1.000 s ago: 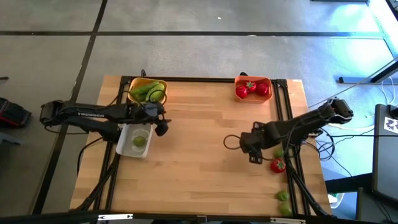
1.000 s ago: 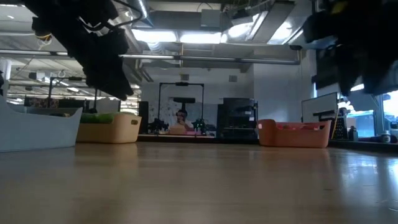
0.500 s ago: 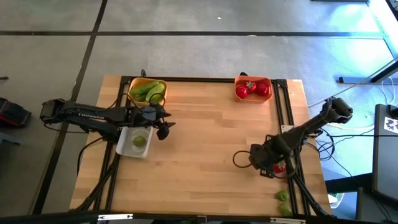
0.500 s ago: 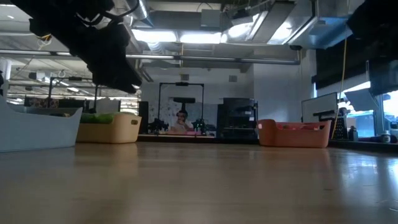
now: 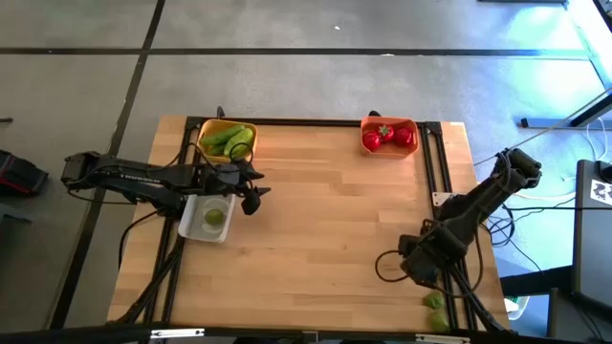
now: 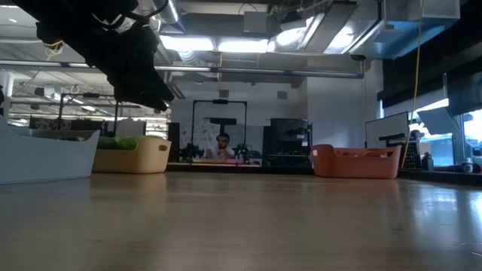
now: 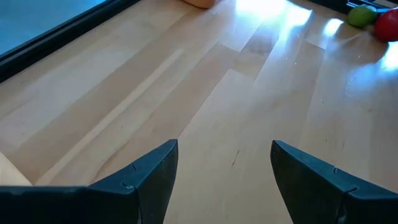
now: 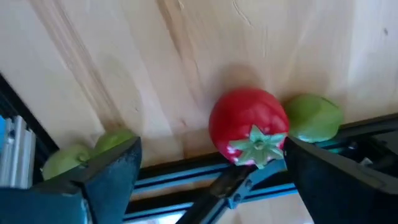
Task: Sort produce into baskets
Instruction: Put the red tomato into the orange bin
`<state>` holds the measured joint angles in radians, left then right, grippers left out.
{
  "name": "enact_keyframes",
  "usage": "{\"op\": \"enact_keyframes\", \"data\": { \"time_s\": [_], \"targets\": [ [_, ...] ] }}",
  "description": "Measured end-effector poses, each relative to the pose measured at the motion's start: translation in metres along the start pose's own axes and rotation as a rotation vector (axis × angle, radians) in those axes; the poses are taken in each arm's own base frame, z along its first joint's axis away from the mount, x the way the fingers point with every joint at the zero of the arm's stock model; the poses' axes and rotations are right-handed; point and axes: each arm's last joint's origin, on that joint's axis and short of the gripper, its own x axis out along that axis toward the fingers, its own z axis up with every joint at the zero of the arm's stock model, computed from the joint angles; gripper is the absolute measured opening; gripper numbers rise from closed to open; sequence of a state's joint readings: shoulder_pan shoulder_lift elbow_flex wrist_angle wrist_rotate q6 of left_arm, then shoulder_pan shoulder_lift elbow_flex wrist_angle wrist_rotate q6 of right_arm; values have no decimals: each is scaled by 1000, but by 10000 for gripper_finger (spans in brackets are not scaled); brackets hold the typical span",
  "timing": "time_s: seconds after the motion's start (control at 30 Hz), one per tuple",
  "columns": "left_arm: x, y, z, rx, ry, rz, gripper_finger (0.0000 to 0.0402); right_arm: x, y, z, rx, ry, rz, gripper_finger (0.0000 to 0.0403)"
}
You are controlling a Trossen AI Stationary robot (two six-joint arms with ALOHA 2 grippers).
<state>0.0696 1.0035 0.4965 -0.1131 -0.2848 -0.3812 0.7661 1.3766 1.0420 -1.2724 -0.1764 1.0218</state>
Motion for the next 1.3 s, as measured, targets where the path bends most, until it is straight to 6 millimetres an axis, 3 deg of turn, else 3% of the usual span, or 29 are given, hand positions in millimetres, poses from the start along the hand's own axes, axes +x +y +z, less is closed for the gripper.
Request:
{"op": "enact_keyframes", "data": {
  "time_s": [0.17,0.43,0.8,1.1,1.3],
  "targets": [
    [0,0,0,-12,0,0,251,5,2,-4,-33,-39,-28,368],
    [0,0,0,-14,1,1,251,39,-12,-16,-56,49,-140,356],
    [0,0,0,-14,0,5,251,66,-23,-15,-50,30,-163,327],
    [0,0,0,-14,-1,6,251,66,-23,-14,-49,20,-157,251],
    [0,0,0,-14,-1,6,251,44,-11,-12,-64,-16,-124,230]
  ]
}}
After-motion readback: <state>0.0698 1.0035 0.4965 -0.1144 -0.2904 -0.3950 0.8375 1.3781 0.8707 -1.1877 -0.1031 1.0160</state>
